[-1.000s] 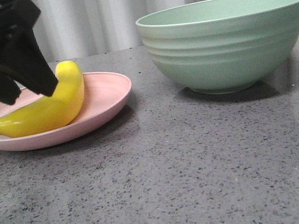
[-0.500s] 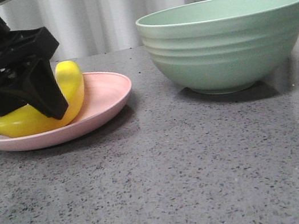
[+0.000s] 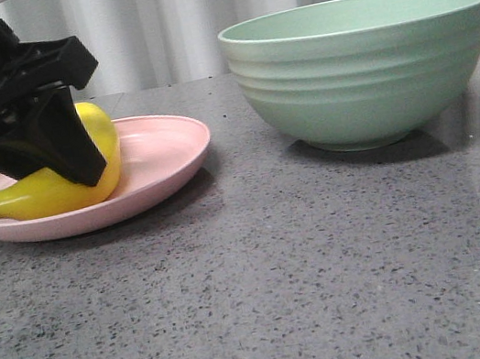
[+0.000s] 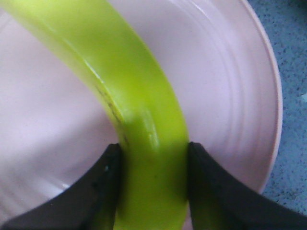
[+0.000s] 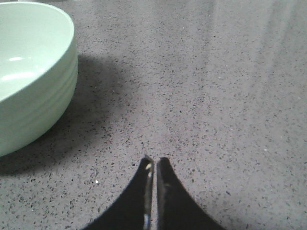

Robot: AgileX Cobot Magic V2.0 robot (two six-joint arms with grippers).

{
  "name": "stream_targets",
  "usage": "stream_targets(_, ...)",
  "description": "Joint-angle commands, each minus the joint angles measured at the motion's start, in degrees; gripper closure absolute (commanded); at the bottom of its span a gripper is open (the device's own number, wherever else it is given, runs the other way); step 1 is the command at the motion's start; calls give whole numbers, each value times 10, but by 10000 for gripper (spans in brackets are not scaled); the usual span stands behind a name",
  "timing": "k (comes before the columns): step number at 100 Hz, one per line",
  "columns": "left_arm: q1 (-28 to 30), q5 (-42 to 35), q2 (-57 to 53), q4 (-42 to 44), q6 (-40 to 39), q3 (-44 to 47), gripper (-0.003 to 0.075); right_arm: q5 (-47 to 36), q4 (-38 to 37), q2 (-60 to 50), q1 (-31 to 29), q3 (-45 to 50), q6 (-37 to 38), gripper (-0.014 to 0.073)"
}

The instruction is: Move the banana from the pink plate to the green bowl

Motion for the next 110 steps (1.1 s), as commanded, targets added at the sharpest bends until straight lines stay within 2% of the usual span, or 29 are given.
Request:
stream_targets(1, -4, -18, -17, -4, -1, -20, 739, -39, -3, 6, 0, -22, -3, 673)
stream_targets(30, -4, 38, -33, 42, -1, -89, 739, -37, -3, 6, 7, -22, -3, 673)
stream_targets(49, -5, 81, -72, 34, 45, -134, 739, -20, -4, 6, 55, -49, -3, 673)
stream_targets(60, -25, 109, -102, 6, 136, -151, 739, 37, -10, 8, 80, -102, -3, 673)
stream_targets(77, -75, 122, -126, 1, 194, -152, 739, 179, -8, 36, 115, -222, -44, 662)
stream_targets(92, -131, 168, -126, 0, 268, -152, 739, 292, 38, 80, 157, -321, -86, 540)
stream_targets(110, -192, 216, -124, -8, 321, -152, 739, 356, 122, 147, 203, -405, -91, 361)
